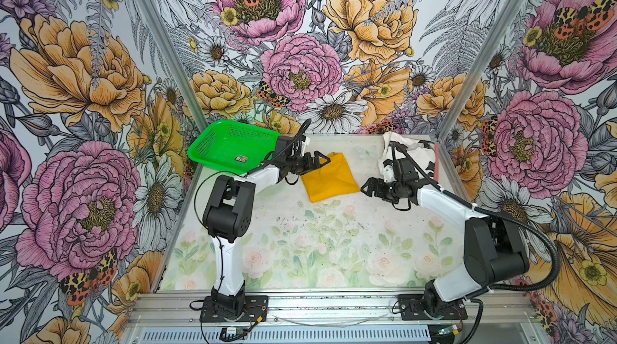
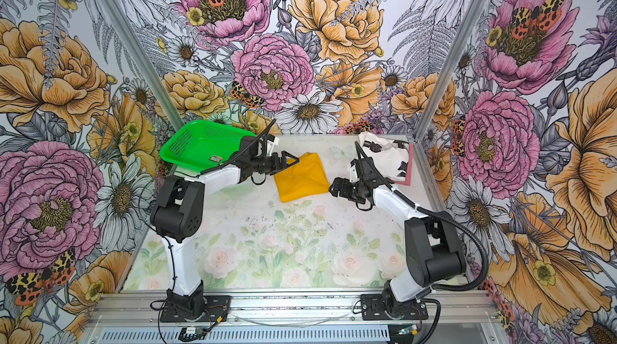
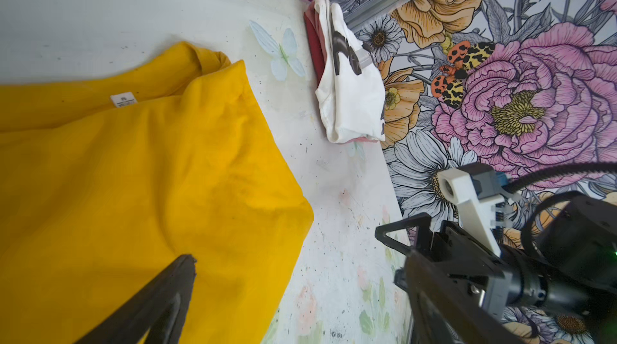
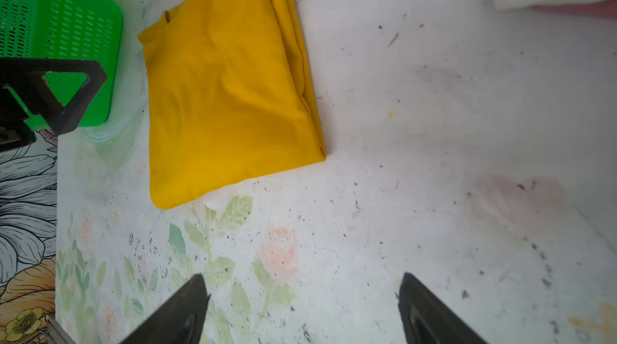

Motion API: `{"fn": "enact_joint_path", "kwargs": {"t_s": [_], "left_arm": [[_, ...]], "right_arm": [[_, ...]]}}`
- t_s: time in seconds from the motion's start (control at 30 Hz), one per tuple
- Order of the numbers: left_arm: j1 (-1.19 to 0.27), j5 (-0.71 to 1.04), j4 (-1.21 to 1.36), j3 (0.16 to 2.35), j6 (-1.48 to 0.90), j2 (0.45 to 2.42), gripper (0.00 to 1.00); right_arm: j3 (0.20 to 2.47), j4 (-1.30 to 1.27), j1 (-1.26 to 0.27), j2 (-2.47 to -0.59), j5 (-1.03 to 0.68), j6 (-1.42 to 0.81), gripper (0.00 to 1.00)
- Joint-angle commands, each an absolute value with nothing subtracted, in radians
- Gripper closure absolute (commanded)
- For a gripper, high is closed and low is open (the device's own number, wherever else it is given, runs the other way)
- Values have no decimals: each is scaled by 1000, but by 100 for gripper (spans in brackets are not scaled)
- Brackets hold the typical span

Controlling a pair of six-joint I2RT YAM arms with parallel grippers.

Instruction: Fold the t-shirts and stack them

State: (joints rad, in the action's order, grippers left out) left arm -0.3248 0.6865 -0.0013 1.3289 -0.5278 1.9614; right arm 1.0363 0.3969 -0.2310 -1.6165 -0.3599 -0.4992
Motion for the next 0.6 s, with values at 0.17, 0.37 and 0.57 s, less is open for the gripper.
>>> {"fn": "enact_joint_path", "kwargs": {"t_s": [0.17, 0.37, 0.57], "left_arm": [[-336, 493, -87, 1052, -474, 1719, 1], [-339, 435, -155, 925, -469, 1578, 1], [-346, 368, -206, 868, -476, 1465, 1]], "right_arm": [[1301, 373, -258, -1931, -387, -472, 21], [1352, 378, -290, -2027, -396, -483, 43], [1267, 374, -334, -1991, -367, -501, 80]]}}
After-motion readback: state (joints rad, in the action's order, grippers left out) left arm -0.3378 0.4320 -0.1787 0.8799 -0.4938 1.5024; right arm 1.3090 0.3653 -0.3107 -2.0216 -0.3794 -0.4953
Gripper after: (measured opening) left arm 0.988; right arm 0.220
